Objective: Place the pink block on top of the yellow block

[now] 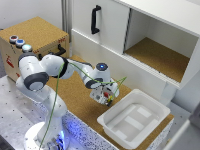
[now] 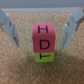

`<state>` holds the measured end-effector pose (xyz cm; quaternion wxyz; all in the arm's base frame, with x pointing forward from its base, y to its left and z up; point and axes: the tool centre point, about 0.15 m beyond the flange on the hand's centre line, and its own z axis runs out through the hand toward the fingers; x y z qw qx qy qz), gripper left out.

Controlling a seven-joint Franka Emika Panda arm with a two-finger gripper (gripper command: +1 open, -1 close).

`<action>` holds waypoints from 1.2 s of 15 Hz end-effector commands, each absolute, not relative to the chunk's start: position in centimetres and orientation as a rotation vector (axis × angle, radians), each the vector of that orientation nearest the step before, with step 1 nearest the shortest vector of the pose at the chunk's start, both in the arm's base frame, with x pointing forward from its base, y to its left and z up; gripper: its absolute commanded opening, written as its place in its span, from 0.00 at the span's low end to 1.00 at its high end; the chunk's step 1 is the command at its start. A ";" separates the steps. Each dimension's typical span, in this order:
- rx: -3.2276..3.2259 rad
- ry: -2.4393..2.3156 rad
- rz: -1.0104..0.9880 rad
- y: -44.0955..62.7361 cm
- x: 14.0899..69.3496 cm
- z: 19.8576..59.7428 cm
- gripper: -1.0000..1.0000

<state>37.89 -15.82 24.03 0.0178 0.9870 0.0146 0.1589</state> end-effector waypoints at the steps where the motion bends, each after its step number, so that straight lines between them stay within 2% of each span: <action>1: 3.035 0.038 0.515 -15.8 37.6 28.7 1.00; 6: 3.110 0.111 0.416 -15.9 36.5 34.8 1.00; 10: 3.151 0.175 0.227 -16.8 35.8 37.0 1.00; 13: 3.108 0.194 0.130 -19.2 36.0 36.2 1.00; 18: 3.024 0.043 0.115 -23.5 36.9 31.9 1.00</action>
